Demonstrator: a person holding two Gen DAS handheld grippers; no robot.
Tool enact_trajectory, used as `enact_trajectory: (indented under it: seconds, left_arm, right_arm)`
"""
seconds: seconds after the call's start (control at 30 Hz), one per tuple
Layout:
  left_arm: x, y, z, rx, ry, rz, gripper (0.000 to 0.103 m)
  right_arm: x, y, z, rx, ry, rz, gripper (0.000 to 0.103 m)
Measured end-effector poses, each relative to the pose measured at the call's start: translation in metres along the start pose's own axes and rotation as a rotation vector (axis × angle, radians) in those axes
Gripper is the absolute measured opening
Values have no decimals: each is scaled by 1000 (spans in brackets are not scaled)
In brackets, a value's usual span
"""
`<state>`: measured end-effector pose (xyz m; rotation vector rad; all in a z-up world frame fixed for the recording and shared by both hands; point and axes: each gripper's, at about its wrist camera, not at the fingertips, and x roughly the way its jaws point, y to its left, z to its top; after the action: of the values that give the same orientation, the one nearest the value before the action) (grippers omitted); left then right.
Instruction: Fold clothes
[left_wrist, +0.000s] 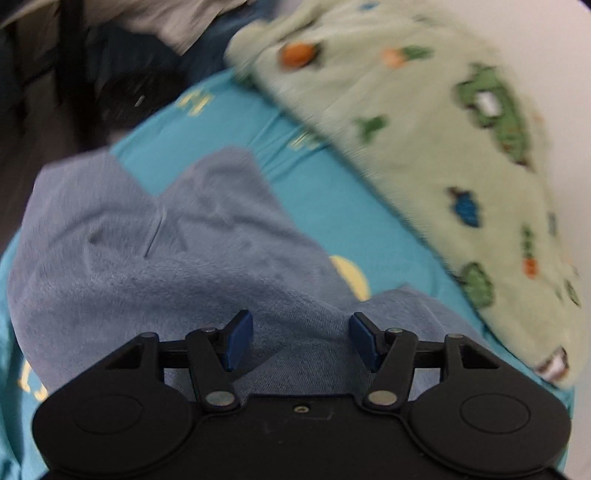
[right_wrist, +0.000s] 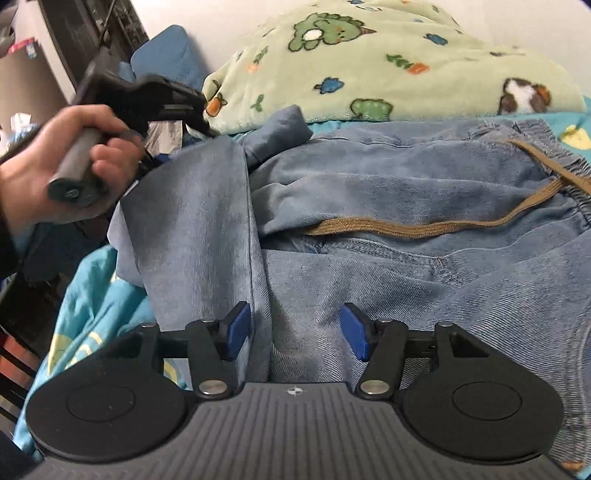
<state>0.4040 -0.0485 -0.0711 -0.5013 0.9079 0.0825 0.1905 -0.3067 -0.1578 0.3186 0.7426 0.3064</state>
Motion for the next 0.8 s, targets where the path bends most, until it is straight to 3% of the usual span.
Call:
enact_trajectory:
  seconds: [0.13,0.27,0.33,0.43,0.53,0.8]
  left_arm:
    - [30,-3,23,-72,51,46,53]
    - [37,-10,21,-11,72,81,50]
    - [39,-12,18,22,78,101,18]
    - [34,-14,13,125,70,99,4]
    - [12,-9,9,139,26,71,2]
    - [-104,52,-23,51,-71,-46,2]
  right_arm:
    - [1,-5,2,39,4,12,58]
    - [0,-2,2,30,10,7,58]
    - [-1,-2,1,25,13,5,58]
    - [-2,-2,1,14,15,7,58]
    - [-3,-2,0,4,14,15,57]
    - [-11,6,2,-26,-23,76,54]
